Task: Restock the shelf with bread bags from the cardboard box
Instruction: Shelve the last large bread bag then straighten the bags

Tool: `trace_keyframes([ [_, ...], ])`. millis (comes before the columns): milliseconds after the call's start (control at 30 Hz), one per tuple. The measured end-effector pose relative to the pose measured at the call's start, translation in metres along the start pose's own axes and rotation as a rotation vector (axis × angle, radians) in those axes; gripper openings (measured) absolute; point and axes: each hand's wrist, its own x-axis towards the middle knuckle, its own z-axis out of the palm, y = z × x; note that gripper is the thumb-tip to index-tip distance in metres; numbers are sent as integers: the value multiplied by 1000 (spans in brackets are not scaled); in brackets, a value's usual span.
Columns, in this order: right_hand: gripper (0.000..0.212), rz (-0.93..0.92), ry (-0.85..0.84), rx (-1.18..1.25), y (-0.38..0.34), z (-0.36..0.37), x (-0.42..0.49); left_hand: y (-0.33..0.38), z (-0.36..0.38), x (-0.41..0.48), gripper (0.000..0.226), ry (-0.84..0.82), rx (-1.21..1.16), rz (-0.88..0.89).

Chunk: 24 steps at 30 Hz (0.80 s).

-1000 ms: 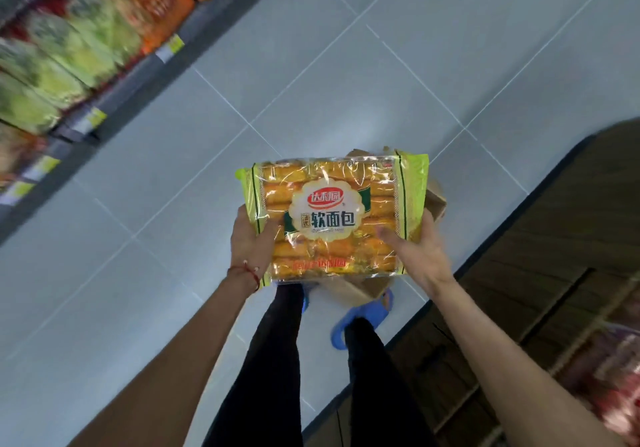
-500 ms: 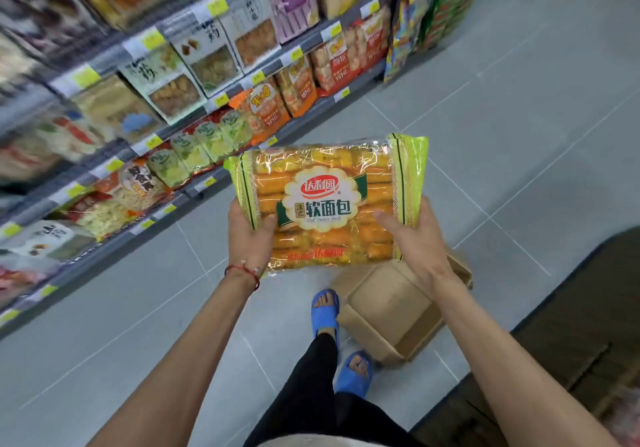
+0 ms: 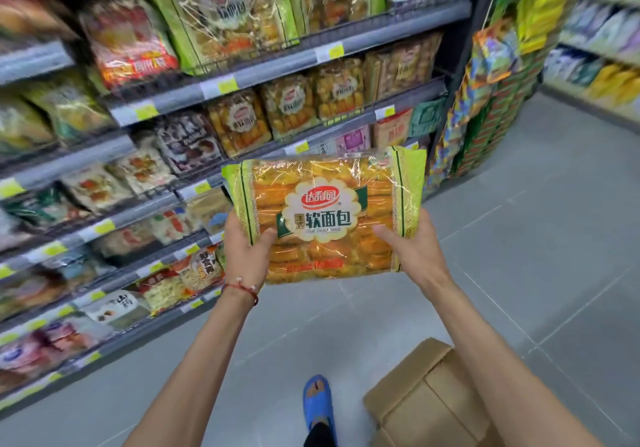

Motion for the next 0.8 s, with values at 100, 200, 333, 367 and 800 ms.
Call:
trace_keyframes([
  [100,65,-42,7,15,-27,23,40,13,-4,47,54,17,-11,25],
  [200,66,-92,28,-9,-47,43,77,29,-5,94,58,38,14,56],
  [333,74,-155,57,-25,-72,62,124,48,-5,154,49,38,24,123],
  [367,79,-170,62,-31,-77,65,135,51,-3,168,52,34,31,123],
  [800,109,-182,81,-129,-110,62,303,87,80,308,59,61,60,199],
])
